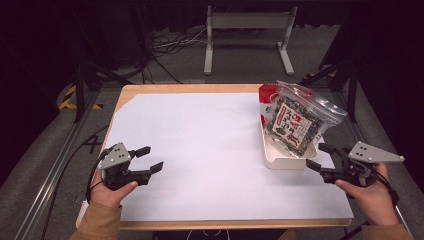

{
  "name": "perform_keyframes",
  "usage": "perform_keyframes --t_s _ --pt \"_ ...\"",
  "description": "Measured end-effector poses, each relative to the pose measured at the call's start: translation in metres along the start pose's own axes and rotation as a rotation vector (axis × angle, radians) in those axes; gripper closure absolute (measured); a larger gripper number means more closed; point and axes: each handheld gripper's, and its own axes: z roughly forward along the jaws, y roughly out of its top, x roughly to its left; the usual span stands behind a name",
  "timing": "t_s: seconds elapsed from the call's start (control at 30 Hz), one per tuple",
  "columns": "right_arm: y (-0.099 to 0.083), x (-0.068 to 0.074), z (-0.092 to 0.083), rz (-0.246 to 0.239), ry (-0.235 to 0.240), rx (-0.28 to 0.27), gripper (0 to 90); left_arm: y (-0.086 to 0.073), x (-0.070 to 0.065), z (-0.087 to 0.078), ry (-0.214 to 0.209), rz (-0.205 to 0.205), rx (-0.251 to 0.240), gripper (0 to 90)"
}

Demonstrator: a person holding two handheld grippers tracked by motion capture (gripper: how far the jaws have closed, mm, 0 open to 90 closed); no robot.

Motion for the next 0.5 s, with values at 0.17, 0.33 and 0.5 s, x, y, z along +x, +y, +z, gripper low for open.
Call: perform_keyframes --t_s 0.17,0.33,0.5 --pt "-0.013 0.009 0.011 0.011 0.039 -0.02 26.7 -0.006 -0.001 -0.001 -0.014 0.002 -0.021 30.7" --pt "-0.024 0.013 0.021 0.026 0.066 -0.024 26.8 -0.01 -0.002 0.001 -0.022 0.004 -0.022 30.6" --pt "-0.037 0.019 0.034 0.005 0.052 -0.05 26.5 -0.014 -0.003 0.004 -0.04 -0.003 -0.028 29.9"
